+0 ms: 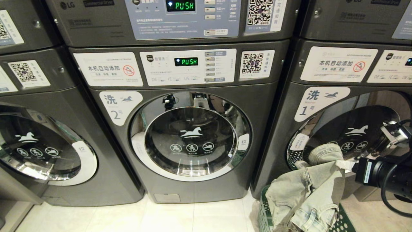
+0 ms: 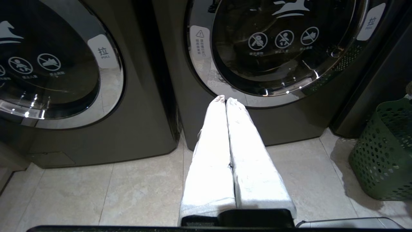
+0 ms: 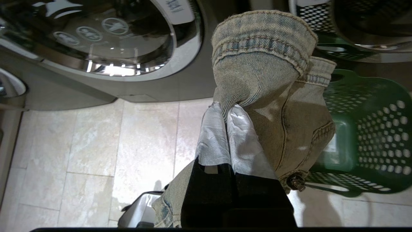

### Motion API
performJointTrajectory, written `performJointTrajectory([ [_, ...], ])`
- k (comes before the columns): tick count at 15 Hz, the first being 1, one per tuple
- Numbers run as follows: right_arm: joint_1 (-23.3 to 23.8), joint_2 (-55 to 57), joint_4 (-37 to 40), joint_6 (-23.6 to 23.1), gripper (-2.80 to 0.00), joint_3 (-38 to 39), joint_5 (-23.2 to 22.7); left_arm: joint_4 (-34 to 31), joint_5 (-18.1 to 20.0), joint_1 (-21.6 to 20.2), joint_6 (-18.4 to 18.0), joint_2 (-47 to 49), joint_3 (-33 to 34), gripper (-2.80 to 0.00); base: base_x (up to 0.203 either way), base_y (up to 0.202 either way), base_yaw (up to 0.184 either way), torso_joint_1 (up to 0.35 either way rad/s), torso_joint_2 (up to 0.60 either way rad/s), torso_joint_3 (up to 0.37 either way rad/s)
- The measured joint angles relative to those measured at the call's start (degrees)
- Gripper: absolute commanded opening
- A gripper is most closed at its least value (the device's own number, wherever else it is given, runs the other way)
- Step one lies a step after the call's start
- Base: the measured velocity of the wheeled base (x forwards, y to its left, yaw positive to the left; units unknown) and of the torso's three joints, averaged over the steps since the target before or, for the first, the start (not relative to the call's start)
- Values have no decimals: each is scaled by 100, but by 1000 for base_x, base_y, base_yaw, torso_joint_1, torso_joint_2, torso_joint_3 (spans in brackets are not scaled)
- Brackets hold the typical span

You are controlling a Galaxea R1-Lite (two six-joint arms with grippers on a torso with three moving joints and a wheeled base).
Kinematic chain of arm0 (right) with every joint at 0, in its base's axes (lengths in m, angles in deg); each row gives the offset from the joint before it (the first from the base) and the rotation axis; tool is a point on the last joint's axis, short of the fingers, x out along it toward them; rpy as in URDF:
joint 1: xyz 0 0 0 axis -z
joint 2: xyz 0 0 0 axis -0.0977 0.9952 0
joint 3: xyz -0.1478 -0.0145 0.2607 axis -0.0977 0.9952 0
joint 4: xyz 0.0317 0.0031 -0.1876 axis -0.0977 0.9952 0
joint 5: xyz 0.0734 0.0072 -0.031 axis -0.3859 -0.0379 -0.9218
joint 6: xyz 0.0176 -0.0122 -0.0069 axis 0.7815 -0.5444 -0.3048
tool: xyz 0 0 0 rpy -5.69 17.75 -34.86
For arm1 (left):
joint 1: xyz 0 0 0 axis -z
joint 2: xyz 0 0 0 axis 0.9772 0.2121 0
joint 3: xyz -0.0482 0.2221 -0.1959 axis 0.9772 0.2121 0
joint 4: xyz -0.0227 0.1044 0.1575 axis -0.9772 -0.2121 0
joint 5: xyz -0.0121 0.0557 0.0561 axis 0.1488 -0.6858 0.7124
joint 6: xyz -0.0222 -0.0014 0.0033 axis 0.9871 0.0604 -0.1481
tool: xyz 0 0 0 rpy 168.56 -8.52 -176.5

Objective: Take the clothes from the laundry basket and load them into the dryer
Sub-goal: Put the clothes in the dryer

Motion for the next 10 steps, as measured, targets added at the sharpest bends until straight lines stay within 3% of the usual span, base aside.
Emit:
performJointTrajectory([
  [10,-776,203,9,-3,-280,-338,324,2,-19,0,6,0,0,-280,0,195,-1,2,0,3],
])
